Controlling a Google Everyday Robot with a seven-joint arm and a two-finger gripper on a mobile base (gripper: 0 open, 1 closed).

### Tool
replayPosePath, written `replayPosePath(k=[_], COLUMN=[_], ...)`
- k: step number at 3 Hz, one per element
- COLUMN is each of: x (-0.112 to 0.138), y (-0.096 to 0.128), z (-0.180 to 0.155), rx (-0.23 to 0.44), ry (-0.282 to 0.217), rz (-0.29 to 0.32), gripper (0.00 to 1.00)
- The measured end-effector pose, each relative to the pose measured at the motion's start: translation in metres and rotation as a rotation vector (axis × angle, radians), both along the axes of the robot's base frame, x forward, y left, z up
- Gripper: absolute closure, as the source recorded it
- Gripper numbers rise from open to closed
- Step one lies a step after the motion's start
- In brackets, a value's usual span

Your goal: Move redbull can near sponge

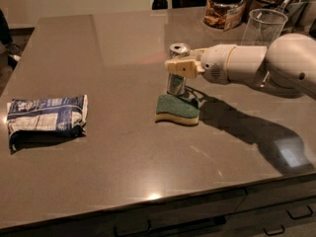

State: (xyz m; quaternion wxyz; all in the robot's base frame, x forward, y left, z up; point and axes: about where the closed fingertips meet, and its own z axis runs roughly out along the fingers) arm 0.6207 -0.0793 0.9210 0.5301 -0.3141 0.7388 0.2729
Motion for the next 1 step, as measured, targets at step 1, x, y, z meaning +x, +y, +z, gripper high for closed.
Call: replayPosePath(k=[1], x=[-0.0003], y=[0.0024], z=[0.0003], rx=[0.000], ry=[0.000], rz=[0.004], gripper=[0.13])
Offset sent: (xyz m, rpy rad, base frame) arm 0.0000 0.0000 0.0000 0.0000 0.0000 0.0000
